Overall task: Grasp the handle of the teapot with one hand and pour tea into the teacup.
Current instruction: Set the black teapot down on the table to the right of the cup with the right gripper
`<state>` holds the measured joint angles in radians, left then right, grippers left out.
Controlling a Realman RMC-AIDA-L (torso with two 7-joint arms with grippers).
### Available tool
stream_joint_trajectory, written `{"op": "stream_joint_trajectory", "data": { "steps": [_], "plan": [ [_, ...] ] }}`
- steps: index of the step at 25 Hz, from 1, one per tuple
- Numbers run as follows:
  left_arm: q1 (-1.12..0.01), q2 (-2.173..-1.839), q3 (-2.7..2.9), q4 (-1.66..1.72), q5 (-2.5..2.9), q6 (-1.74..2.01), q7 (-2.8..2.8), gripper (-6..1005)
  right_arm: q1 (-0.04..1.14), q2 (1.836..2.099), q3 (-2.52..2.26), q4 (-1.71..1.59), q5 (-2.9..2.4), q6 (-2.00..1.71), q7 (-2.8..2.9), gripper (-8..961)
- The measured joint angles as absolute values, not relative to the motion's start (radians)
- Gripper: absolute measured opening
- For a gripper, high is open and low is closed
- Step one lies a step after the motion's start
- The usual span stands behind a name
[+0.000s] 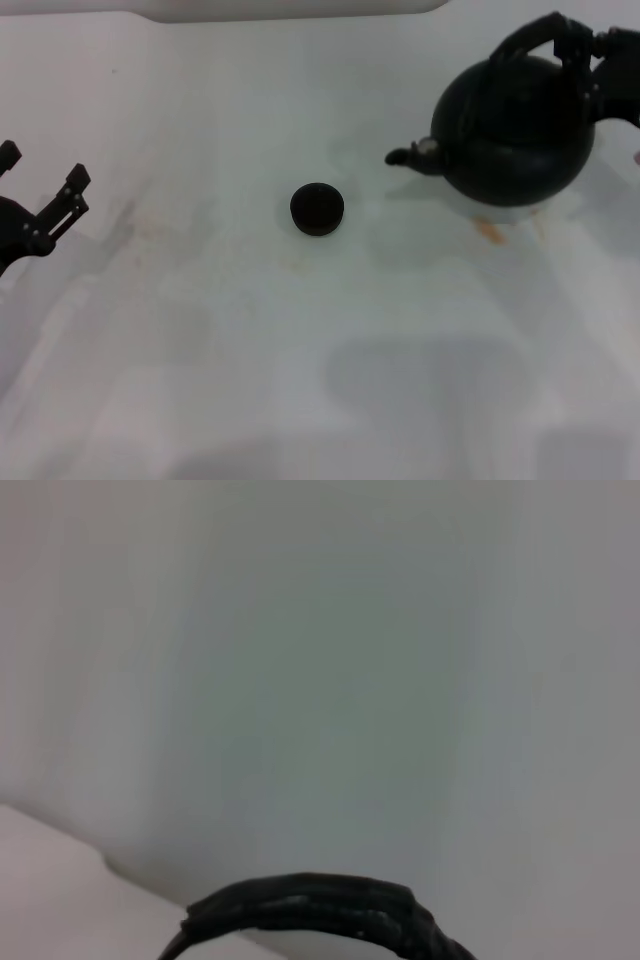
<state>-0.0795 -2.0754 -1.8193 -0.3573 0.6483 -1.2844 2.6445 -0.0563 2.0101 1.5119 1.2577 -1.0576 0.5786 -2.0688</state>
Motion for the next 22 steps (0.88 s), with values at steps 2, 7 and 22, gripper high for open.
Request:
{"op": "stream_joint_trajectory", "data": {
  "steps": [2,7,22],
  "plan": [
    [-0.083,-2.075,-1.819,-0.357,0.65,-1.284,2.645,862,-0.056,2.011,1.524,1.23,-1.057,0.608,-2.075,112],
    [-0.094,-2.075,-1.819,-0.357,0.654,-1.281,2.645,862,-0.046,2.012,1.537,1.179,-1.053,0.636,-2.104,112],
    [-0.097,-2.075,-1.819,-0.357,0.658,-1.281,2.645,862,0.022,2.011,1.618,0.976,-0.947,0.824,-2.242,112]
  ]
}}
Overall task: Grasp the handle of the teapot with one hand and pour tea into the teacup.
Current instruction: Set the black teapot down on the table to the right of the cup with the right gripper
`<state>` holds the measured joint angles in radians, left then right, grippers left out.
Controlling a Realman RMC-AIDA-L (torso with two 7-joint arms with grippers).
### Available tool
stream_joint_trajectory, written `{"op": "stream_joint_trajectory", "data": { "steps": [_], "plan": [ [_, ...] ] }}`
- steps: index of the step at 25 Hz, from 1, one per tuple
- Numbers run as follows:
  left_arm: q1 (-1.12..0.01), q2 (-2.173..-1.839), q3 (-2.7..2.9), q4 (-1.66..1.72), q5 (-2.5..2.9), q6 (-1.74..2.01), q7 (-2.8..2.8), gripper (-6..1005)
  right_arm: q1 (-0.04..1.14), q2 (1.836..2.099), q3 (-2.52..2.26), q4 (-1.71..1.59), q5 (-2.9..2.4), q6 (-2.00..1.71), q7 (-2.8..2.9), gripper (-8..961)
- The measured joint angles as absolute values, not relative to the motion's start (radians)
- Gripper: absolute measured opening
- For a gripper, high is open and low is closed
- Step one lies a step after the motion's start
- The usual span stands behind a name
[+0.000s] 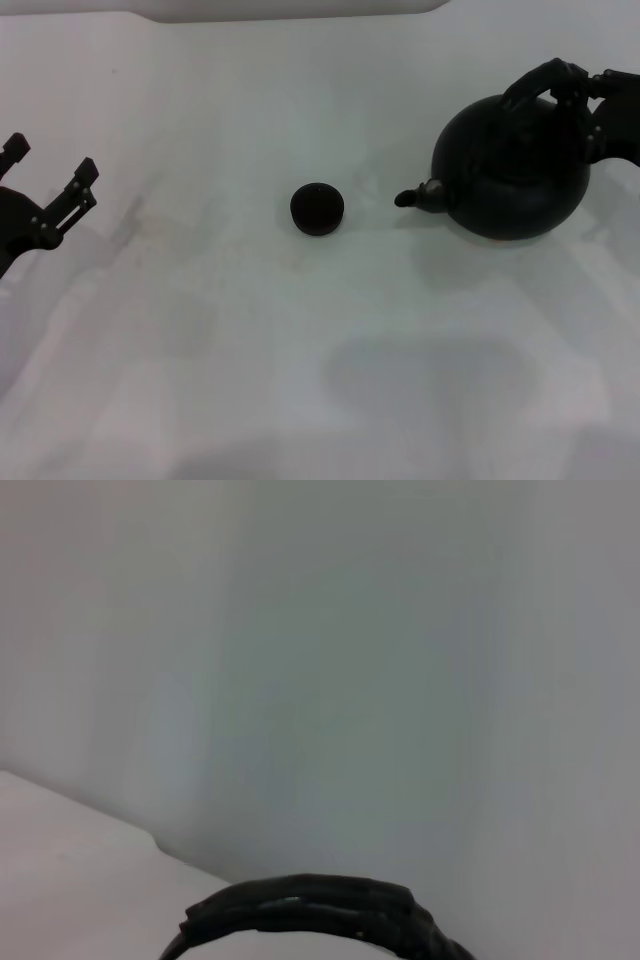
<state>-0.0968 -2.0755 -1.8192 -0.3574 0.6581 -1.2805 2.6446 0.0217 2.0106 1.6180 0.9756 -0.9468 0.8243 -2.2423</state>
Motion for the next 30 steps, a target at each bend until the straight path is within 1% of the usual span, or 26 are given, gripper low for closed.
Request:
{"op": "stream_joint_trajectory", "data": {
  "steps": [7,30],
  "plan": [
    [-0.102,-2.075,-1.818,-0.357,0.658,-1.281,2.645,862,0.05,2.009,1.621,0.923,-0.945,0.827,-2.268,112],
    [-0.104,-2.075,-1.816,-0.357,0.658,-1.278,2.645,861,0.08,2.012,1.632,0.856,-0.928,0.851,-2.325,112]
  ]
}}
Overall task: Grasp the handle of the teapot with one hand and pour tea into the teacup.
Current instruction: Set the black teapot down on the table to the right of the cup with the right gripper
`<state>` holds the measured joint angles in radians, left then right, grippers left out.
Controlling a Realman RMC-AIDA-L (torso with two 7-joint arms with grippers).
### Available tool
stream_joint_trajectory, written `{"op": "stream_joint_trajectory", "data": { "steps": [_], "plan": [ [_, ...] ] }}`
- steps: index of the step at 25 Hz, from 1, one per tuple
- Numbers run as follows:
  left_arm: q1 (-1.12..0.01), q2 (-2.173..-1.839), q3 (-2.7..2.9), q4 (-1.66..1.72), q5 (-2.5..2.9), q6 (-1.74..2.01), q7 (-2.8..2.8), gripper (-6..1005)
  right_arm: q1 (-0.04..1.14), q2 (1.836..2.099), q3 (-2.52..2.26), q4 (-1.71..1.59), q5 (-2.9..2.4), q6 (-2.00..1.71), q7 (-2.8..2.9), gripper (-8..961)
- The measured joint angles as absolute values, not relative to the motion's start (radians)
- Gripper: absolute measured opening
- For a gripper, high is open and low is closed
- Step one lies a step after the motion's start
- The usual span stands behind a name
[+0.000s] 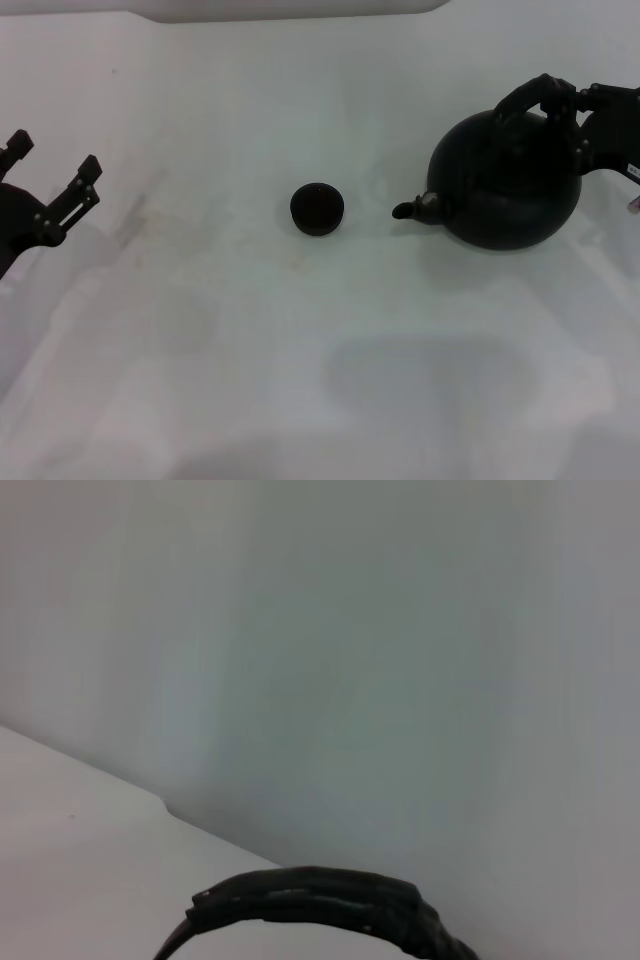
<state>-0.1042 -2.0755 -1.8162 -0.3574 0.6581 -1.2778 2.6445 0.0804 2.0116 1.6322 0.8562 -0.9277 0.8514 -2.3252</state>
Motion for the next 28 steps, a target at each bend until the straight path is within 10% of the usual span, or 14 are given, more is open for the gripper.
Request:
{"op": "stream_joint_trajectory", "data": {
  "steps": [28],
  "plan": [
    [-0.104,-2.075,-1.815,-0.357,0.658,-1.28,2.645,861,0.082,2.011,1.632,0.846,-0.914,0.849,-2.333,224]
  ]
}}
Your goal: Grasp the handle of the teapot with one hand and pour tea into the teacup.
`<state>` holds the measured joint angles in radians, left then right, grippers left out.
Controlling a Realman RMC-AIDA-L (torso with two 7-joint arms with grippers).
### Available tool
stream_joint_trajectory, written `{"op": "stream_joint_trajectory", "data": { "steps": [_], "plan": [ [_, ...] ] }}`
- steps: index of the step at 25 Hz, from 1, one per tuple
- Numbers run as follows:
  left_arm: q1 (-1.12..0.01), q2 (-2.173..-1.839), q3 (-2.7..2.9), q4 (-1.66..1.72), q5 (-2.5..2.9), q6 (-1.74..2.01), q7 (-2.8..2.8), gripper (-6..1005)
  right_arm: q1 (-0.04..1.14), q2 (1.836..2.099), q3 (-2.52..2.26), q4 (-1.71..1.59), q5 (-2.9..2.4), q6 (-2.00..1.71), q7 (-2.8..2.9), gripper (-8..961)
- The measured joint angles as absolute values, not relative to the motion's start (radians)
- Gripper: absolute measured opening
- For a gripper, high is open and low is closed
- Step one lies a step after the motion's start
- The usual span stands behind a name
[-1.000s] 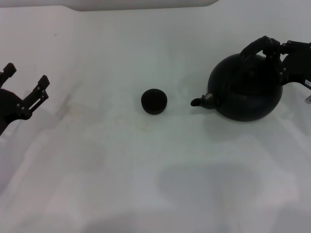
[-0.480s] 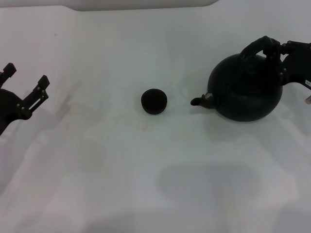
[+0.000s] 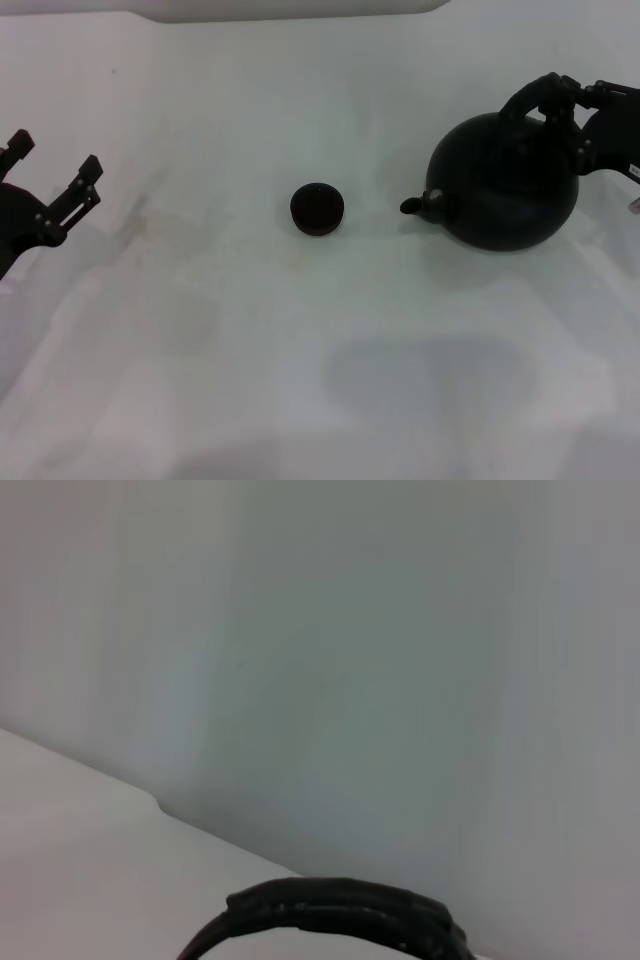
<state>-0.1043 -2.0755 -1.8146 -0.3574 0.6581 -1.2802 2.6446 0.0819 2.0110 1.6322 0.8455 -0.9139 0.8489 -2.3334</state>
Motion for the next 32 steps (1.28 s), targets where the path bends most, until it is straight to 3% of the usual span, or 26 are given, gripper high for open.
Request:
{"op": "stream_joint_trajectory", "data": {
  "steps": [15,26,32],
  "plan": [
    [-0.104,-2.075,-1.819,-0.355,0.652,-1.253,2.649,862,0.105,2.002,1.828,0.653,-0.922,1.082,-2.336,262],
    [-0.112,-2.072,-1.842,-0.354,0.648,-1.229,2.661,861,0.092,1.973,1.887,0.576,-0.925,1.218,-2.348,701],
    [-0.118,-2.073,-1.864,-0.354,0.647,-1.212,2.661,862,0.073,1.963,1.932,0.559,-0.925,1.226,-2.349,868]
  ]
}}
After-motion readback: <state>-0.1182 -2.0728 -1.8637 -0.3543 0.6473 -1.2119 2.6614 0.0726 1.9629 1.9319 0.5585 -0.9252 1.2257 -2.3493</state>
